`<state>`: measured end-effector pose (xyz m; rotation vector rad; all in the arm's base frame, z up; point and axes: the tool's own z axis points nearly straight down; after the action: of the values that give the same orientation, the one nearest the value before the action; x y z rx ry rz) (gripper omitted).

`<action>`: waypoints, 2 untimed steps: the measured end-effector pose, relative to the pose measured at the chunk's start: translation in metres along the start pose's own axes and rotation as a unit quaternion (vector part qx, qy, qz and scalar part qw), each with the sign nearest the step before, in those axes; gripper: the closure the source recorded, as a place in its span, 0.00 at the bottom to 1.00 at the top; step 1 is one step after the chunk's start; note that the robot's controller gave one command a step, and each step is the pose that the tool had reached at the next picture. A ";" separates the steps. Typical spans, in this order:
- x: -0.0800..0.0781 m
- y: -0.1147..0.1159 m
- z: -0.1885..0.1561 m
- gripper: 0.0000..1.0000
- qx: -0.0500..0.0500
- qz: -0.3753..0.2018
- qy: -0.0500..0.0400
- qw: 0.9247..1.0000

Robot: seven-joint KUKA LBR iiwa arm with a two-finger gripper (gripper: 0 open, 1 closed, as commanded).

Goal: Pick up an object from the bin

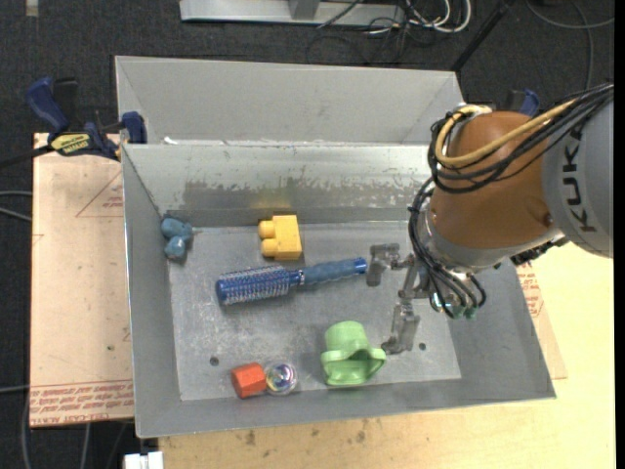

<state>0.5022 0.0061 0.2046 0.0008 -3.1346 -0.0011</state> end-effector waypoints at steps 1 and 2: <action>0.009 0.004 0.126 0.00 0.000 -0.150 -0.004 0.989; 0.008 0.004 0.124 1.00 0.000 -0.150 -0.004 0.989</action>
Offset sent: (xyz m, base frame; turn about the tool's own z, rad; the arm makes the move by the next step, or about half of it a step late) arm -0.0099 0.0035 -0.1239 -0.3033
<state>0.4933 0.0104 0.0811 0.4716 -3.1082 -0.0015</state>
